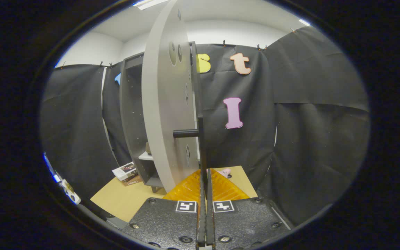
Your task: Open the shoe cabinet door, grab the shoes and put them into the shoe cabinet, then close the shoe cabinet door.
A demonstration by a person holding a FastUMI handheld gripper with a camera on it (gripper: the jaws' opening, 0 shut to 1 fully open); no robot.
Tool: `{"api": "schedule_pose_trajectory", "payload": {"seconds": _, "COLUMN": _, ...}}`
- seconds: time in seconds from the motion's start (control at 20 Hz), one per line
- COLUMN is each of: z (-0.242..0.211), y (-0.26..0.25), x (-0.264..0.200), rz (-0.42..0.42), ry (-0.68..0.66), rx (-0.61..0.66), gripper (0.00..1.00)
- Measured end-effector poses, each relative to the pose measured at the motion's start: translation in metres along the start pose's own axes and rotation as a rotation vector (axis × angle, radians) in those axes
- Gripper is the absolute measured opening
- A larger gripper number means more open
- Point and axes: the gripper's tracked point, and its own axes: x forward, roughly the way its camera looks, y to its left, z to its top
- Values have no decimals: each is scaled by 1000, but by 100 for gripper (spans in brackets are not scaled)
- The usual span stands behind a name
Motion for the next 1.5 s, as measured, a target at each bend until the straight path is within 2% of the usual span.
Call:
{"api": "schedule_pose_trajectory", "payload": {"seconds": 0.2, "z": -10, "y": -7, "x": -18, "rz": -28, "ry": 10, "rx": 8, "gripper": 5}}
{"api": "schedule_pose_trajectory", "payload": {"seconds": 0.35, "z": -16, "y": -21, "x": -45, "rz": -102, "ry": 9, "rx": -13, "gripper": 10}}
{"api": "schedule_pose_trajectory", "payload": {"seconds": 0.55, "z": -49, "y": -17, "x": -73, "rz": -158, "ry": 21, "rx": -54, "gripper": 50}}
{"api": "schedule_pose_trajectory", "payload": {"seconds": 0.7, "z": -93, "y": 16, "x": -77, "rz": -123, "ry": 75, "rx": -54, "gripper": 58}}
{"api": "schedule_pose_trajectory", "payload": {"seconds": 0.9, "z": -158, "y": 63, "x": -62, "rz": -35, "ry": 190, "rx": -16, "gripper": 88}}
{"api": "schedule_pose_trajectory", "payload": {"seconds": 1.05, "z": -199, "y": 87, "x": -40, "rz": -12, "ry": 231, "rx": -28, "gripper": 90}}
{"api": "schedule_pose_trajectory", "payload": {"seconds": 1.3, "z": -269, "y": 140, "x": -6, "rz": 34, "ry": 322, "rx": -156, "gripper": 89}}
{"api": "schedule_pose_trajectory", "payload": {"seconds": 1.5, "z": -314, "y": 183, "x": 33, "rz": 102, "ry": 400, "rx": -125, "gripper": 89}}
